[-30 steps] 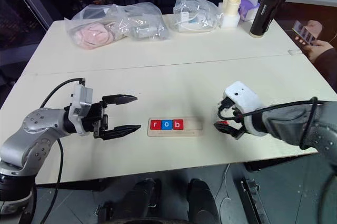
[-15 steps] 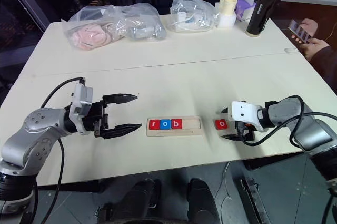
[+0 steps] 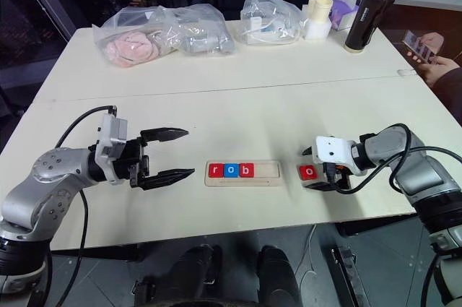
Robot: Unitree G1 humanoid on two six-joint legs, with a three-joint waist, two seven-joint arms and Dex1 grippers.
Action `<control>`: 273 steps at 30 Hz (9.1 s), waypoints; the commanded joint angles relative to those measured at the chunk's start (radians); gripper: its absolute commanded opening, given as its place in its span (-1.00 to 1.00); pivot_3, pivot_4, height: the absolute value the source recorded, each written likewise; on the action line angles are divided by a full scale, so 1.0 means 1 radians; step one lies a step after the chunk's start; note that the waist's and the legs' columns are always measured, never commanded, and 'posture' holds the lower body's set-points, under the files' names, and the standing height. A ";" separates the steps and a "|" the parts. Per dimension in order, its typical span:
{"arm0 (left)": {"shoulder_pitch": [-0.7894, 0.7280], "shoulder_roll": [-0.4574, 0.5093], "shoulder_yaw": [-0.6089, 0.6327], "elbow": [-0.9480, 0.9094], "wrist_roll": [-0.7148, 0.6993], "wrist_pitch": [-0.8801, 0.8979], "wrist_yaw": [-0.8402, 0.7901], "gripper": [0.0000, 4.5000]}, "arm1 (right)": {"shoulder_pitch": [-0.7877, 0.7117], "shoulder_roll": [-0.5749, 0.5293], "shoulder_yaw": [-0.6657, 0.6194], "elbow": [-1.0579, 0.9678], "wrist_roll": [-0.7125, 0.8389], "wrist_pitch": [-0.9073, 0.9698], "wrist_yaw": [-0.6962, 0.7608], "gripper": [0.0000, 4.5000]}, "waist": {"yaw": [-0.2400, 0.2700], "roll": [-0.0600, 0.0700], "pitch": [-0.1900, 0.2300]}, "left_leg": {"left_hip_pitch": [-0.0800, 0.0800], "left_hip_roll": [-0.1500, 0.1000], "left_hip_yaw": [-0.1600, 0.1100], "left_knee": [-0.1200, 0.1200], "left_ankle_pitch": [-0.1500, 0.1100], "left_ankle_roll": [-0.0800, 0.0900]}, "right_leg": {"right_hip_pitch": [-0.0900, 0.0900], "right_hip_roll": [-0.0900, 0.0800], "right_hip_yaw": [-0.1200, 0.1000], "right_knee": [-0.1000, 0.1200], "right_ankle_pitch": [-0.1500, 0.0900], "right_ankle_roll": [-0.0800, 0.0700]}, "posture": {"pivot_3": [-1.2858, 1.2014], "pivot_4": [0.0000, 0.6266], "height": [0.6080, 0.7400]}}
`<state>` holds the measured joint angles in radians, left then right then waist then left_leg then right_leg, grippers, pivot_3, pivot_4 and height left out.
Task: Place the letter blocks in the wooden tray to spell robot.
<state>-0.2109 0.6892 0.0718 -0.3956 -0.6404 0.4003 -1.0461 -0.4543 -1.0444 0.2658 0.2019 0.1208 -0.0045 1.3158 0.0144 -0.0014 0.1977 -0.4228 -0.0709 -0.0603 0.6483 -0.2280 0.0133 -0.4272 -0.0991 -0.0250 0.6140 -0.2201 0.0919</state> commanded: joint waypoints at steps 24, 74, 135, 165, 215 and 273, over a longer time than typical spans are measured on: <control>-0.019 -0.012 -0.006 -0.015 0.029 -0.043 0.015 1.00 | -0.105 0.118 -0.031 -0.269 0.075 0.359 0.041 -0.51 | 0.000 0.000 0.000 | 0.001 0.001 0.000 0.000 0.000 -0.001 | -0.001 0.000 0.001 0.002 0.001 0.000 | 0.03 -0.52 1.00; -0.004 -0.027 -0.016 -0.045 0.029 -0.029 0.060 1.00 | -0.124 0.239 0.044 -0.249 -0.025 0.362 -0.038 0.97 | -0.001 -0.001 -0.001 | 0.000 -0.001 0.000 0.001 0.001 -0.001 | -0.001 0.001 0.000 0.002 0.002 0.002 | 0.03 -0.52 1.00; -0.047 -0.087 -0.071 0.006 0.064 -0.060 0.049 1.00 | -0.159 0.898 -0.592 -0.664 -0.433 1.619 -1.192 0.97 | -0.005 0.000 -0.002 | 0.002 -0.001 0.001 0.000 0.003 -0.004 | -0.004 0.002 0.003 0.012 0.003 0.001 | 0.03 -0.52 1.00; -0.035 -0.077 -0.064 -0.013 0.061 -0.056 0.065 1.00 | -0.105 0.996 -0.670 -0.647 -0.357 1.619 -1.151 -0.50 | -0.029 -0.001 -0.003 | 0.011 0.000 0.000 -0.003 0.003 -0.004 | 0.001 0.003 0.002 0.015 0.000 -0.001 | 0.03 -0.52 1.00; -0.054 -0.087 -0.074 0.031 0.085 -0.087 0.042 1.00 | -0.058 0.164 -0.196 -0.990 0.039 1.510 -0.408 0.98 | -0.023 -0.002 -0.001 | 0.008 0.002 0.000 -0.016 0.003 -0.004 | -0.001 0.001 0.000 -0.001 -0.001 0.000 | 0.03 -0.52 1.00; -0.042 -0.034 -0.047 0.018 0.045 -0.077 -0.009 1.00 | -0.071 0.125 -0.061 -0.265 -0.016 0.377 -0.006 -0.50 | -0.002 -0.005 0.000 | 0.002 0.001 0.000 -0.002 0.002 -0.003 | 0.000 0.000 0.000 0.001 0.001 -0.001 | 0.03 -0.52 1.00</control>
<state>-0.2477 0.6547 0.0071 -0.3644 -0.5972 0.3392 -1.0600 -0.5177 -0.9214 0.2104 -0.0238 0.0926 0.3552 1.3077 0.0127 -0.0064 0.1974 -0.4205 -0.0701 -0.0607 0.6467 -0.2263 0.0108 -0.4269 -0.0989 -0.0251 0.6150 -0.2192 0.0907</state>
